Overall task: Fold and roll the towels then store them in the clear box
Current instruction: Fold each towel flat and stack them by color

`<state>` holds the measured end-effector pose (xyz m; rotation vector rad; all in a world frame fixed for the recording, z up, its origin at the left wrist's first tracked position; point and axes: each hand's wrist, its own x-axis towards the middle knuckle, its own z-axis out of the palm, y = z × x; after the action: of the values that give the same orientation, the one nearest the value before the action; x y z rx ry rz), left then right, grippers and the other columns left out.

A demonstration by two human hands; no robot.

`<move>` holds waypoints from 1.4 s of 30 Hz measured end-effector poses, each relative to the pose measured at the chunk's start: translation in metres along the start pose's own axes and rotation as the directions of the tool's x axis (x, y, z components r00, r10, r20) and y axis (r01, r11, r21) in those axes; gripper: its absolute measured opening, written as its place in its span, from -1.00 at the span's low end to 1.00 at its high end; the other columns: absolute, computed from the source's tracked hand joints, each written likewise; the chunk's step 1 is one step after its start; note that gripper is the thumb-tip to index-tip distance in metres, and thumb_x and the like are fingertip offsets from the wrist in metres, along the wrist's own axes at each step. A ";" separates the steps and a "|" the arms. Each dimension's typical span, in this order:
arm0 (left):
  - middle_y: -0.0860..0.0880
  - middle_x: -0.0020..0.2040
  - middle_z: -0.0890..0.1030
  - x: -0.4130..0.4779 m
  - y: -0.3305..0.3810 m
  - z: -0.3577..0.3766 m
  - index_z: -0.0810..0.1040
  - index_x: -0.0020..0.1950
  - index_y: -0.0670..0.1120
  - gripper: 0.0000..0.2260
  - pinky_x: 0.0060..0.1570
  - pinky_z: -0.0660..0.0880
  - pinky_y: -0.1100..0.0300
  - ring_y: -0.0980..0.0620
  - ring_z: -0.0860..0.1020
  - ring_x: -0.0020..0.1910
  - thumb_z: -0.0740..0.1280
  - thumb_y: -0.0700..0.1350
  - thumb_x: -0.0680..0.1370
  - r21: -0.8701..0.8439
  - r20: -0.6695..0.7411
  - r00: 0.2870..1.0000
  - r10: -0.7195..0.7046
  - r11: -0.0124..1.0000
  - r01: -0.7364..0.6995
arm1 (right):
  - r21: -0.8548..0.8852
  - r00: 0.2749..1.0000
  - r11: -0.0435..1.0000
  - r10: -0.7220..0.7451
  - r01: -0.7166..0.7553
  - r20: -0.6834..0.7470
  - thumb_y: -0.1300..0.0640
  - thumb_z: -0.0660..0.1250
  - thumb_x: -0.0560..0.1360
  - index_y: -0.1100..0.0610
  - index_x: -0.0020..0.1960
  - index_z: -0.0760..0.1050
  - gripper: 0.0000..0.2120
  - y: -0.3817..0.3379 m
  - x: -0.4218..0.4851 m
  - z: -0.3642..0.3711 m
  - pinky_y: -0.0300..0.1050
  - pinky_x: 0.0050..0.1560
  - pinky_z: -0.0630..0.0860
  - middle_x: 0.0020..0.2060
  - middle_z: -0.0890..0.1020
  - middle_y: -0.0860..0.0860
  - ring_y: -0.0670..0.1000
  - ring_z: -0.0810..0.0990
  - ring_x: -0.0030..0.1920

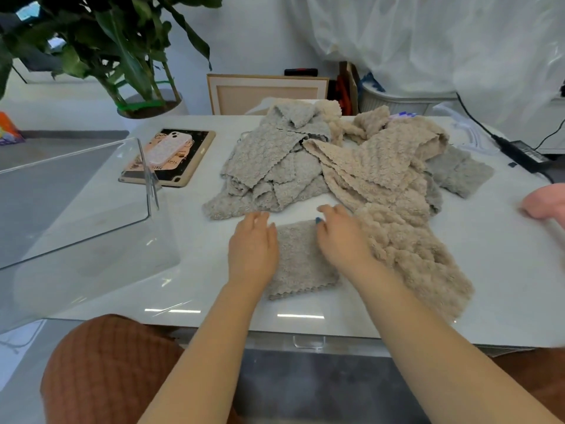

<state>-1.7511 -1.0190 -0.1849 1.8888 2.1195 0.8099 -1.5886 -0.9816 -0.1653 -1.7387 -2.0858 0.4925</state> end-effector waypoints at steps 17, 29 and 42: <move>-0.18 0.18 0.41 -0.048 -0.007 0.047 0.45 0.19 -0.22 -0.51 0.10 0.29 -0.05 -0.18 0.36 0.17 0.20 0.19 0.54 0.085 -0.086 0.901 -0.426 0.898 0.432 | 0.004 0.955 0.969 0.243 -0.247 0.170 0.21 0.18 0.48 -0.03 0.38 0.17 -0.50 0.000 -0.030 0.041 0.05 0.14 0.30 0.18 0.36 0.15 0.19 0.33 0.20; -0.10 0.23 0.44 -0.006 0.149 0.065 0.17 0.37 0.03 -0.55 0.17 0.46 0.18 0.03 0.51 0.15 0.28 -0.17 0.56 -0.619 0.115 0.983 0.141 0.785 -0.040 | 0.427 0.827 0.902 0.287 -0.063 -0.483 0.44 0.18 0.41 0.07 0.18 0.45 -0.56 0.114 -0.041 -0.072 -0.44 0.09 0.36 0.16 0.34 0.07 -0.05 0.44 0.04; -0.17 0.25 0.41 -0.027 0.247 0.207 0.29 0.46 -0.06 -0.61 0.08 0.41 -0.01 -0.16 0.40 0.18 0.15 -0.07 0.63 -0.066 0.273 0.836 0.477 0.876 -0.478 | 0.060 0.818 0.930 0.349 -0.363 -0.456 0.35 0.17 0.43 0.28 0.22 0.53 -0.61 0.288 -0.084 -0.076 0.15 0.06 0.46 0.09 0.48 0.35 0.35 0.45 0.04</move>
<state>-1.4348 -0.9797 -0.2371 2.4144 1.4980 0.5635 -1.2914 -1.0122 -0.2474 -2.0359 -1.4486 0.1193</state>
